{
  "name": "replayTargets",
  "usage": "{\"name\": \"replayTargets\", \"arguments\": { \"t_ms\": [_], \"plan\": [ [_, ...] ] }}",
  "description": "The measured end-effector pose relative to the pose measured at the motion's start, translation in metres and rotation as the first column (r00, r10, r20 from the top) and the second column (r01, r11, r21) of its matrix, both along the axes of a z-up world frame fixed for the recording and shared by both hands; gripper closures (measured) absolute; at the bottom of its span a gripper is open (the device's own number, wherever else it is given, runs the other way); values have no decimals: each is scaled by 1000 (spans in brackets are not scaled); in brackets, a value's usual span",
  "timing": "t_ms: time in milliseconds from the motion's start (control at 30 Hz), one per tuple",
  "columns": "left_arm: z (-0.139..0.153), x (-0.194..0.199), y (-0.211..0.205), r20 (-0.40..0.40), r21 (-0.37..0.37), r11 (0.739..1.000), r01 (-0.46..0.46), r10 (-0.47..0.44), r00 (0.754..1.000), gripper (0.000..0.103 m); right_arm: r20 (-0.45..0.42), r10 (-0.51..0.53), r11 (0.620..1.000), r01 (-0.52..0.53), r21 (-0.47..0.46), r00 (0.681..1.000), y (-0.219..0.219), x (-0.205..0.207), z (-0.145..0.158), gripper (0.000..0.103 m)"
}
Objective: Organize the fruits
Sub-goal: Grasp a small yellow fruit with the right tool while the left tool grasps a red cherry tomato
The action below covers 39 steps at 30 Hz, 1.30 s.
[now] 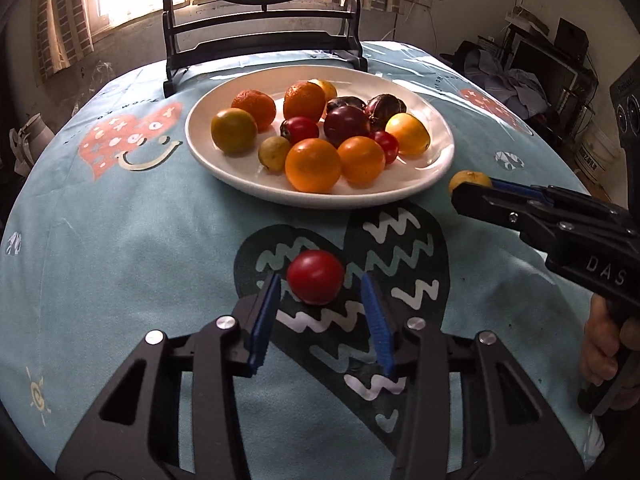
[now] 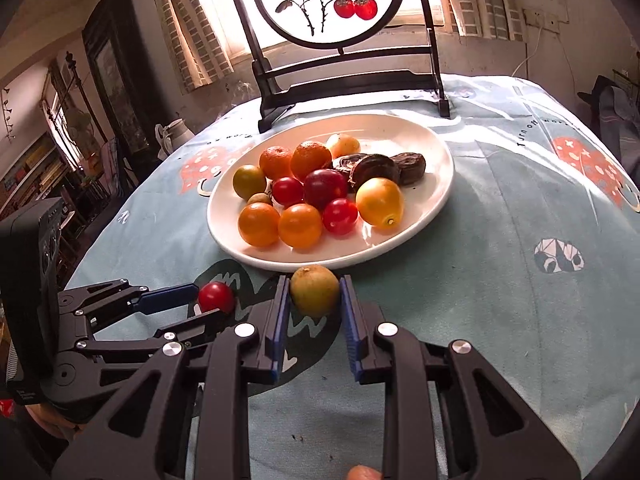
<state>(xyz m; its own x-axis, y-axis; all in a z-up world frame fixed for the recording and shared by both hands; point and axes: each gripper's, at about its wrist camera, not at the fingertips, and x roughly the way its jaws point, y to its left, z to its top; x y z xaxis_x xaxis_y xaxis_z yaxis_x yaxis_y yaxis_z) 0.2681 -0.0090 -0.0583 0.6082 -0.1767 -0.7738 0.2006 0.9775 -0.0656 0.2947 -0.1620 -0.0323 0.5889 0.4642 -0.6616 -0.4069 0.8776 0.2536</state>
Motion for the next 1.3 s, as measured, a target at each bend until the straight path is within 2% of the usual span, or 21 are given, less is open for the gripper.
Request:
{"name": "replayTargets", "arguments": {
  "t_ms": [200,567,633,867,1033,1133,1300],
  "plan": [
    [-3,8,-1,8,1,1000,-6,6,1000,63,10,-10,1000,10,-16,1000,0,0,1,78],
    [-13,12,-6,17,98,995,-36,34,999,70,19,-22,999,23,-38,1000,0,-1,0,78],
    [-12,12,-3,15,82,996,-40,39,999,73,24,-26,999,27,-42,999,0,-1,0,78],
    [-11,6,2,5,47,997,-54,54,999,74,28,-32,997,34,-63,999,-1,-4,-4,78],
    [-2,-10,6,4,-22,998,-54,54,999,74,29,-16,997,18,-75,999,1,-10,-4,78],
    [14,-16,9,17,-85,996,-17,18,1000,74,21,25,1000,-24,-20,999,-1,-17,2,78],
    [59,7,18,80,-114,993,-1,10,997,74,84,40,999,-42,25,996,0,-3,32,78]
  ]
}}
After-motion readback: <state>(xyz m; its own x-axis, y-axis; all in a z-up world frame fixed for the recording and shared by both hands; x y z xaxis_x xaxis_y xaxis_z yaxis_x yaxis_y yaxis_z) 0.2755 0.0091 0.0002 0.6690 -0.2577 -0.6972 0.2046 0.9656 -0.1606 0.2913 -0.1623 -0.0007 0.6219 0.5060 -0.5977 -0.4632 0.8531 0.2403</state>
